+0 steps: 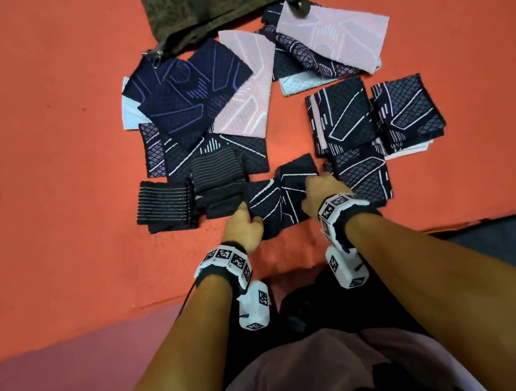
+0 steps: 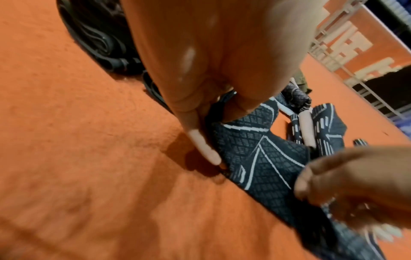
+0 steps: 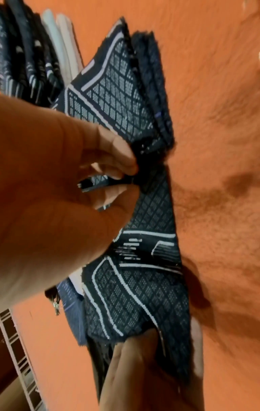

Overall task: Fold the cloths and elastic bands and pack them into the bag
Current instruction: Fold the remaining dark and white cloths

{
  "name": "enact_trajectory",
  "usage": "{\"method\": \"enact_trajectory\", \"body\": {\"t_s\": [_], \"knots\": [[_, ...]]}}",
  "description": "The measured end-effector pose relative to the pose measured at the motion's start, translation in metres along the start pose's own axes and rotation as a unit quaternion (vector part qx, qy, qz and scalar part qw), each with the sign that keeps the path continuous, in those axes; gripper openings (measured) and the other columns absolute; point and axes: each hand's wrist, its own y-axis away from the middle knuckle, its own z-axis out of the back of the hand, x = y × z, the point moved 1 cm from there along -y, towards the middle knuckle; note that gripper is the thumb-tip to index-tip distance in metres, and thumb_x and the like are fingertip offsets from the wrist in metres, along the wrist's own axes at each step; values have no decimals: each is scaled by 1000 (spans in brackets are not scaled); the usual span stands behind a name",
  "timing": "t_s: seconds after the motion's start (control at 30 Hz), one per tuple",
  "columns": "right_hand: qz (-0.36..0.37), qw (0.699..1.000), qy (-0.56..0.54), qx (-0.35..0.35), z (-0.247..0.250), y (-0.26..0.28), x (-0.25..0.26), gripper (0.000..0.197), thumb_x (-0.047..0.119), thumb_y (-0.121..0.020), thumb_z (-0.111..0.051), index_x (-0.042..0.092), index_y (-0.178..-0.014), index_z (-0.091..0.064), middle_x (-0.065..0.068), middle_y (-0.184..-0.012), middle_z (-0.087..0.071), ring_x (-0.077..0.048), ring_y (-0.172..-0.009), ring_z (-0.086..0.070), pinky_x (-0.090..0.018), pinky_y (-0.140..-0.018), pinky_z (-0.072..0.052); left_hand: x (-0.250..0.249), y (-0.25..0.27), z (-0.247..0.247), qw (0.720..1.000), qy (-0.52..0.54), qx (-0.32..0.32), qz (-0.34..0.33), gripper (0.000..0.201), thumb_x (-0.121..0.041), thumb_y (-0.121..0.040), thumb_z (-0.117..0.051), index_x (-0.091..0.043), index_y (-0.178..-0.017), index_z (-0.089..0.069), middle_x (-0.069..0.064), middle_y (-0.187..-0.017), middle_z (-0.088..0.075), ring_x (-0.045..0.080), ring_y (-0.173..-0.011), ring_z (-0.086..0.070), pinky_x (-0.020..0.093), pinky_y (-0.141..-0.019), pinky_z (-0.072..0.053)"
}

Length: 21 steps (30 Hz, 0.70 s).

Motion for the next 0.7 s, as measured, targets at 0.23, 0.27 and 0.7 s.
{"method": "enact_trajectory", "body": {"t_s": [0.23,0.27,0.7], "knots": [[145,981,-88,93,-19,-7,33,53,15,-83,-59,22,-134,-43,-9,-119,-58,-30,-107,-58,-37,-92,-49,24,8,-14,989,110,-4,97,30,-11,-92,-52,-15,-121,-55,17,-119,-66,32,-98,-68,47,-88,-57],[155,979,-84,104,-24,-10,34,56,14,-83,-58,21,-136,-41,-10,-121,-57,-30,-109,-58,-37,-94,-49,31,6,-15,988,106,-33,108,30,-13,-92,-54,-15,-122,-57,13,-119,-66,31,-104,-65,45,-96,-52],[192,976,-42,96,-4,-43,-1,39,14,-88,-51,19,-127,-54,-9,-123,-62,-29,-115,-58,-36,-97,-47,-27,-13,-55,969,232,-81,10,39,-51,-78,-60,-24,-104,-69,0,-99,-75,20,-96,-70,43,-91,-55]]}}
